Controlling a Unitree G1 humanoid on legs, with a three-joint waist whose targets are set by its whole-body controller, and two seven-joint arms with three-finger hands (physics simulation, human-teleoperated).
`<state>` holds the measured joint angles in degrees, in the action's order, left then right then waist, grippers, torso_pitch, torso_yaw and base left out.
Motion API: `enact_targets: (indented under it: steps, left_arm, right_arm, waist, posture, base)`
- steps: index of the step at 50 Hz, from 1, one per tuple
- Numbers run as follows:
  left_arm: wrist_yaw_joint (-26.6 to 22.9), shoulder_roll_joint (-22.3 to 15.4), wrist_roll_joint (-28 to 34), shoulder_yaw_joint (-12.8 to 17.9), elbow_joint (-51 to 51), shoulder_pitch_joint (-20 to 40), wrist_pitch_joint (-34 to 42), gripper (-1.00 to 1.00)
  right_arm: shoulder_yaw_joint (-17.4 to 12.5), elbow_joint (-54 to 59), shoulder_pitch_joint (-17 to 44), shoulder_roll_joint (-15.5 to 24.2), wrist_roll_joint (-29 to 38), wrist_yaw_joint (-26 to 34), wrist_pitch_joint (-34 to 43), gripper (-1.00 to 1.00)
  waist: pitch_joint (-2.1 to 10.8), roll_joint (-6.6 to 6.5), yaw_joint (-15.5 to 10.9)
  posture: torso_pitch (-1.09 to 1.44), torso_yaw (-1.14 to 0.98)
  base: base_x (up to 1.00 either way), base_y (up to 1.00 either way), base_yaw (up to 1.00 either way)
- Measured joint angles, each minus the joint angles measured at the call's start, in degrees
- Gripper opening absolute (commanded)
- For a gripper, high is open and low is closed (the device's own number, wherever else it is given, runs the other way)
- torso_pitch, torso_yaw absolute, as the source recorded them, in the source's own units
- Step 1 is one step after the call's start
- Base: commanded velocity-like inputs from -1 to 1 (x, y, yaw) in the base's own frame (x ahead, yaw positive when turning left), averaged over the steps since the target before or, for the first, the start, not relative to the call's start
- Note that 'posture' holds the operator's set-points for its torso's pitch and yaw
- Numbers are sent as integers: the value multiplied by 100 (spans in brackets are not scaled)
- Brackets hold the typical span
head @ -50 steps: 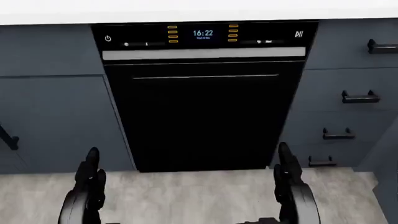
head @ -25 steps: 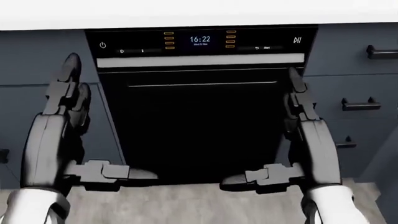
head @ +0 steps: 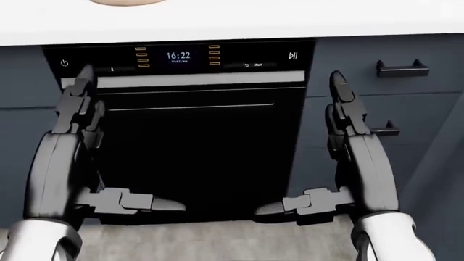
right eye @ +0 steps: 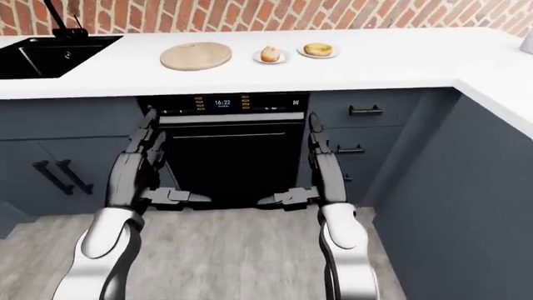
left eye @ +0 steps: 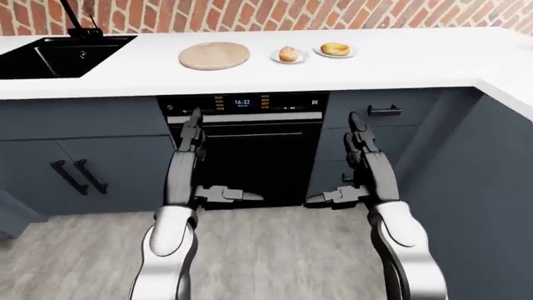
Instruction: Place all breads on the cutting board.
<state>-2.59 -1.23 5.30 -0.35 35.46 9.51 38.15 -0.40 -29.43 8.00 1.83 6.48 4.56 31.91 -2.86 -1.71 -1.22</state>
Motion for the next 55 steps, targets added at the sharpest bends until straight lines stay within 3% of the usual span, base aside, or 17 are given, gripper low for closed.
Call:
enact_targets:
  steps: [2, 3, 8, 11, 14, 17, 24, 27, 32, 34, 35, 41, 45, 47, 50, 52, 55]
  left_arm:
    - [8, -1, 19, -23, 43, -4, -9, 100]
    - [14, -17, 36, -15, 34, -24, -12, 100]
    - [17, -7, 86, -7, -85, -67, 63, 100]
    - [14, -10, 97, -2, 1, -47, -59, 100]
    - [9, 34, 109, -18, -4, -17, -122, 100]
    - [-70, 56, 53, -177, -146, -66, -68, 100]
    - [-70, 51, 102, -124, -88, -80, -144, 100]
    - [1, 39, 186, -26, -36, -64, -158, 100]
    - [-83, 64, 210, -235, 80, 103, 97, 100]
    - [-94, 46, 226, -228, 98, 143, 85, 100]
    - [-93, 24, 244, -198, 68, 142, 82, 100]
    - [-60, 36, 319, -99, 11, 59, 116, 100]
    - [-59, 30, 309, -73, 36, 55, -4, 100]
    - [-55, 25, 308, -63, 35, 84, -21, 100]
    - [-95, 83, 274, -196, -67, 57, 49, 100]
    - [-132, 70, 250, -234, -82, 75, 112, 100]
    - [-141, 52, 270, -182, 49, 197, 161, 100]
  right_arm:
    - [17, -44, 20, -12, 5, 10, -8, 100]
    - [48, -27, 12, -39, 0, 21, -13, 100]
    - [57, 59, -69, -36, -16, 60, 22, 100]
    - [68, -36, -34, -50, 16, 28, -56, 100]
    - [68, -31, 14, -32, -19, 40, -124, 100]
    - [-113, 14, -90, -29, -90, 13, -58, 100]
    - [-48, -68, -53, -12, -145, -29, 8, 100]
    - [53, -156, 84, -5, -197, 32, 58, 100]
    - [-156, -306, 62, 51, -114, -74, 194, 100]
    - [-136, -338, 103, 37, -76, -95, 191, 100]
    - [-83, -324, 86, 0, -71, -90, 183, 100]
    - [55, -247, 144, -1, -70, -3, 223, 100]
    - [94, -308, 182, -21, -13, -8, 138, 100]
    - [112, -273, 207, -27, 5, -4, 100, 100]
    - [-12, -150, 124, -15, 17, -26, 191, 100]
    - [-58, -110, 129, -18, 23, -57, 271, 100]
    - [-5, -252, 230, 9, 54, -66, 306, 100]
  waist:
    - [31, -120, -15]
    - [20, -51, -49]
    - [177, -128, -44]
    - [129, 109, -96]
    - [174, 534, -24]
    - [68, 588, 86]
    - [113, 323, 47]
    - [151, 306, 82]
    - [-138, -175, 235]
    - [-84, -350, 179]
    - [-118, -250, 121]
    - [110, -98, -31]
    - [130, 203, -198]
    - [182, 456, -197]
    - [-18, 538, -34]
    - [14, 601, 25]
    - [60, 485, 65]
  posture:
    - [0, 0]
    - [0, 0]
    - [0, 0]
    - [0, 0]
    - [0, 0]
    - [0, 0]
    - [0, 0]
    - [0, 0]
    - [0, 0]
    - [0, 0]
    - [0, 0]
    - [0, 0]
    - [0, 0]
    - [0, 0]
    - [0, 0]
    - [0, 0]
    - [0, 0]
  base:
    - [10, -56, 0]
    - [10, -55, 0]
    - [10, -56, 0]
    - [10, -51, 0]
    - [6, -20, 0]
    - [0, 0, 21]
    - [0, 6, 85]
    - [4, 0, 0]
    - [55, -25, 0]
    - [61, -31, 0]
    - [61, -31, 0]
    - [61, -31, 0]
    - [61, -30, 0]
    - [61, -28, 0]
    - [52, -18, 0]
    - [28, -2, 0]
    - [22, 0, 0]
